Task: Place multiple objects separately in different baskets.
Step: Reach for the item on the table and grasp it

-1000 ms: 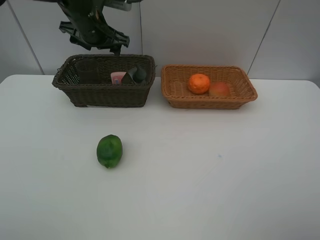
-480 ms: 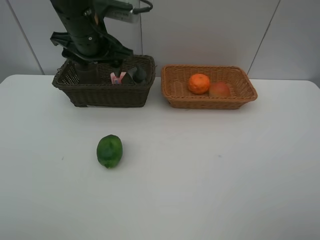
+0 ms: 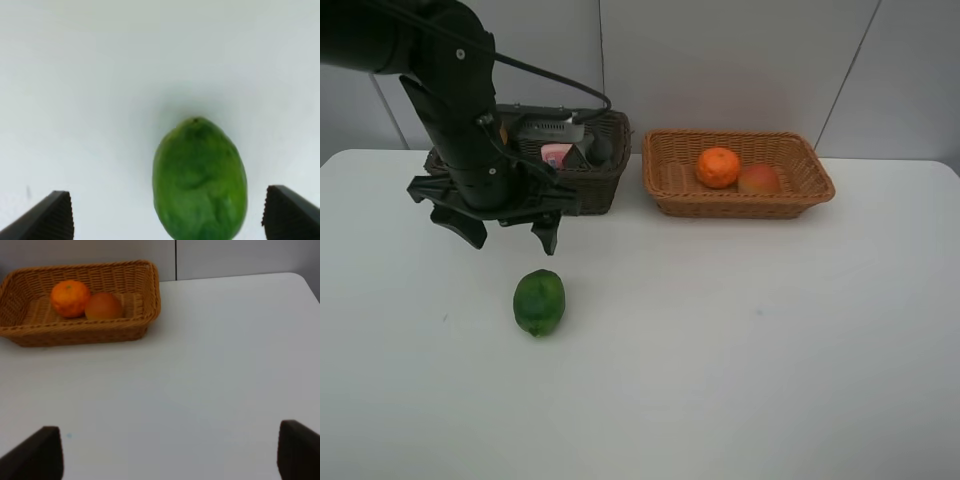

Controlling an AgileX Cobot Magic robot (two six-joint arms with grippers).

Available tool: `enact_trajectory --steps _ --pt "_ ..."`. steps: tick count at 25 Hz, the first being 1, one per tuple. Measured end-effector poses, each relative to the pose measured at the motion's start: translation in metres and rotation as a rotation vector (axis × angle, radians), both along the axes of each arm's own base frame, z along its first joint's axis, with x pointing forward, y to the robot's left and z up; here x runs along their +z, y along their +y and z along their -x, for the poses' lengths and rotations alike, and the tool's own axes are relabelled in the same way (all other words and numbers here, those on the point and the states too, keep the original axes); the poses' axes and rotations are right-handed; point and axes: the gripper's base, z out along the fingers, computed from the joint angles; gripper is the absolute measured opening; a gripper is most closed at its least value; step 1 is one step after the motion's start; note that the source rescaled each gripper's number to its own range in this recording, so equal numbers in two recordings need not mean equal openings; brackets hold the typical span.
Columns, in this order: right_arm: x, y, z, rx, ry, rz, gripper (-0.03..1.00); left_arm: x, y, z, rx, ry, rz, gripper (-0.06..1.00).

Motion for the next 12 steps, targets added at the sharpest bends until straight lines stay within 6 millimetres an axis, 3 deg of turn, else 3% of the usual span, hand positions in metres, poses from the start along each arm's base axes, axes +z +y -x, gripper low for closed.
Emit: enact_trajectory --steps 6,12 --pt "0.000 0.000 0.000 0.000 0.000 0.000 0.88 -0.003 0.001 0.003 0.059 0.020 0.014 0.98" --pt "0.000 0.000 0.000 0.000 0.000 0.000 0.88 -0.018 0.004 0.009 0.071 0.006 0.027 0.98"
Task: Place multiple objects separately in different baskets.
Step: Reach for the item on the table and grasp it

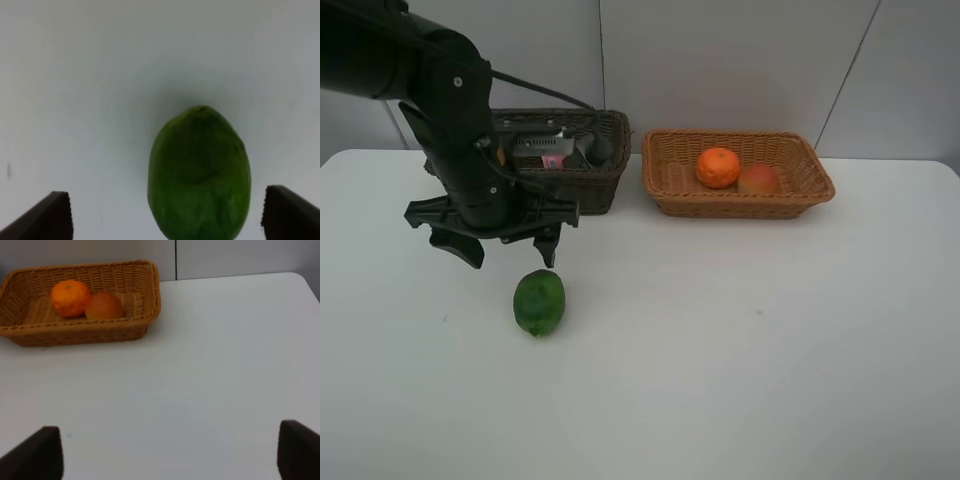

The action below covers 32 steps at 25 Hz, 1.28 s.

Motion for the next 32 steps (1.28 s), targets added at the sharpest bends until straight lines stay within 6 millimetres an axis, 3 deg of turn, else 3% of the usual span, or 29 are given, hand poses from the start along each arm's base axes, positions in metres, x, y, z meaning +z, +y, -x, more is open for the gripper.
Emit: enact_trajectory --steps 11,18,32 --pt "0.000 0.000 0.000 0.000 0.000 0.000 0.88 -0.006 -0.003 -0.001 0.007 -0.036 0.056 0.98" --pt "0.000 0.000 0.000 0.000 0.000 0.000 0.88 -0.013 -0.016 0.005 -0.018 -0.025 0.054 0.98" --pt "0.000 0.000 0.000 0.000 0.000 0.000 0.88 -0.041 -0.021 0.006 -0.047 0.035 -0.009 0.98"
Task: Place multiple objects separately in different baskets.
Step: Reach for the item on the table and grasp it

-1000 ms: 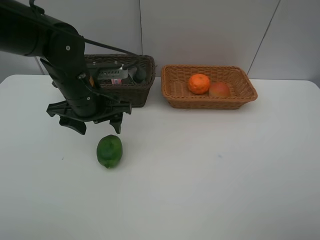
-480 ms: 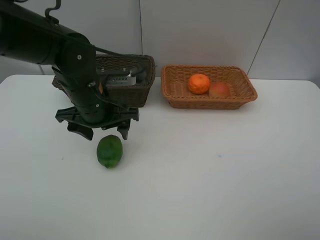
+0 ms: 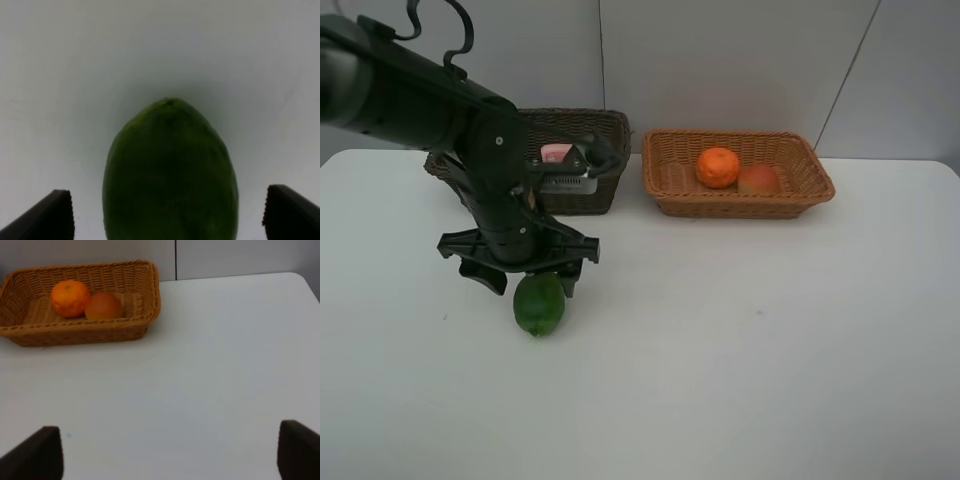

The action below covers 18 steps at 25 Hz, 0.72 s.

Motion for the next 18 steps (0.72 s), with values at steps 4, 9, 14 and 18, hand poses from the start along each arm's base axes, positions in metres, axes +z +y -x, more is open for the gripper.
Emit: enact_trajectory --steps 4,9,14,18 --pt "0.000 0.000 0.000 0.000 0.000 0.000 0.88 -0.007 0.000 -0.001 -0.021 0.010 -0.012 0.98" --pt "0.000 0.000 0.000 0.000 0.000 0.000 0.88 -0.010 -0.002 -0.002 -0.055 0.003 -0.012 0.98" --pt "0.000 0.000 0.000 0.000 0.000 0.000 0.88 -0.019 -0.003 -0.003 -0.084 0.008 -0.016 0.98" --pt "0.000 0.000 0.000 0.000 0.000 0.000 0.88 -0.026 -0.003 -0.003 -0.095 0.025 -0.024 0.98"
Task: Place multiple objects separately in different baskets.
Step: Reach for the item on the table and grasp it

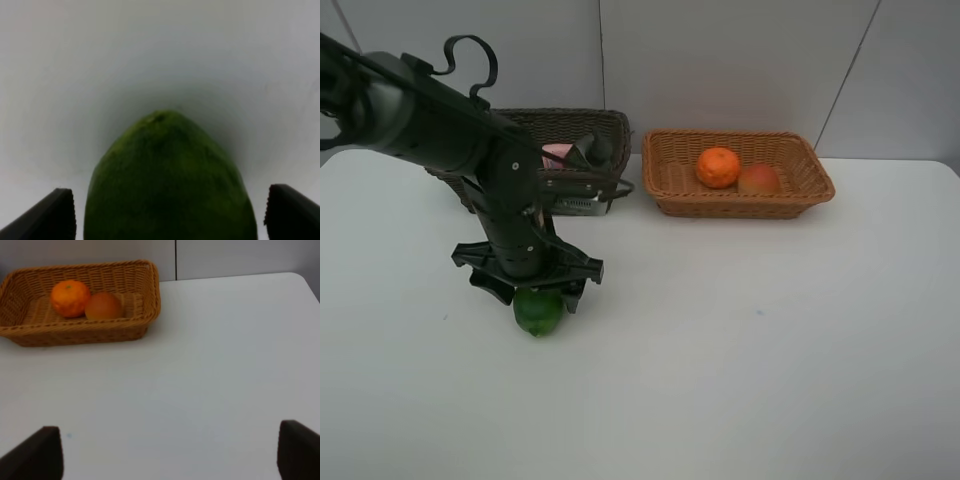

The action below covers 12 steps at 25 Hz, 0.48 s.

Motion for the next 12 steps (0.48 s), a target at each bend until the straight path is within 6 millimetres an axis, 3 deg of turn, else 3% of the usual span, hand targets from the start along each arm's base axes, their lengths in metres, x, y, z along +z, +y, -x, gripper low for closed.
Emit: enact_trajectory --steps 9,12 --pt "0.0000 0.0000 0.0000 0.000 0.000 0.000 0.88 -0.0076 0.0000 0.0004 -0.005 0.018 -0.011 0.97" --pt "0.0000 0.0000 0.0000 0.000 0.000 0.000 0.88 -0.0077 -0.0001 0.0005 -0.014 0.019 -0.012 0.84"
